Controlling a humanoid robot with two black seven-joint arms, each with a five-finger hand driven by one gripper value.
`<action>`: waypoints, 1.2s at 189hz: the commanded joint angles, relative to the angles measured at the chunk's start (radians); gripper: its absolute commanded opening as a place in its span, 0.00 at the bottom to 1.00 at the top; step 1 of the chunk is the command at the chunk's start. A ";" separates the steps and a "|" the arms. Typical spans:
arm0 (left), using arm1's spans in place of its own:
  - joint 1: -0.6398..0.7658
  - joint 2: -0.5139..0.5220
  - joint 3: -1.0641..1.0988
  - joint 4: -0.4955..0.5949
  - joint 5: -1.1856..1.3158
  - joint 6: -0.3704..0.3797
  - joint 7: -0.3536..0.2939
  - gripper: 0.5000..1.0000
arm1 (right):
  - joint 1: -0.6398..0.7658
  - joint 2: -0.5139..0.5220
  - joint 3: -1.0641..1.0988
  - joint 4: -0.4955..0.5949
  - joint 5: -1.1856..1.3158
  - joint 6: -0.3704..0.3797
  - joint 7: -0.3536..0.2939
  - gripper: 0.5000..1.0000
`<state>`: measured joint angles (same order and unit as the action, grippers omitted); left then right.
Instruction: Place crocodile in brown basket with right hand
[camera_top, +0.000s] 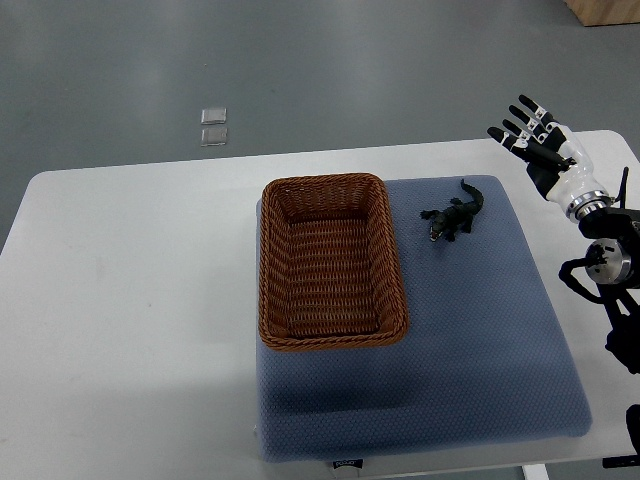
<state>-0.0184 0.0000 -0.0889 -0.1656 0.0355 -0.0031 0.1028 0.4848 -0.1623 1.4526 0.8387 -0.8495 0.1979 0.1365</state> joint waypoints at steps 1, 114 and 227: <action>0.000 0.000 0.000 0.000 0.001 0.000 0.000 1.00 | 0.000 -0.002 -0.001 0.002 -0.010 0.001 0.002 0.86; 0.000 0.000 0.000 0.000 0.000 0.000 0.000 1.00 | 0.083 -0.218 -0.346 0.005 -0.126 -0.006 0.100 0.86; 0.000 0.000 0.000 0.000 0.001 0.000 0.000 1.00 | 0.259 -0.396 -0.767 0.065 -0.462 -0.017 0.143 0.86</action>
<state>-0.0183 0.0000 -0.0889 -0.1657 0.0362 -0.0031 0.1027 0.7247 -0.5512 0.7334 0.8991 -1.2493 0.1844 0.2756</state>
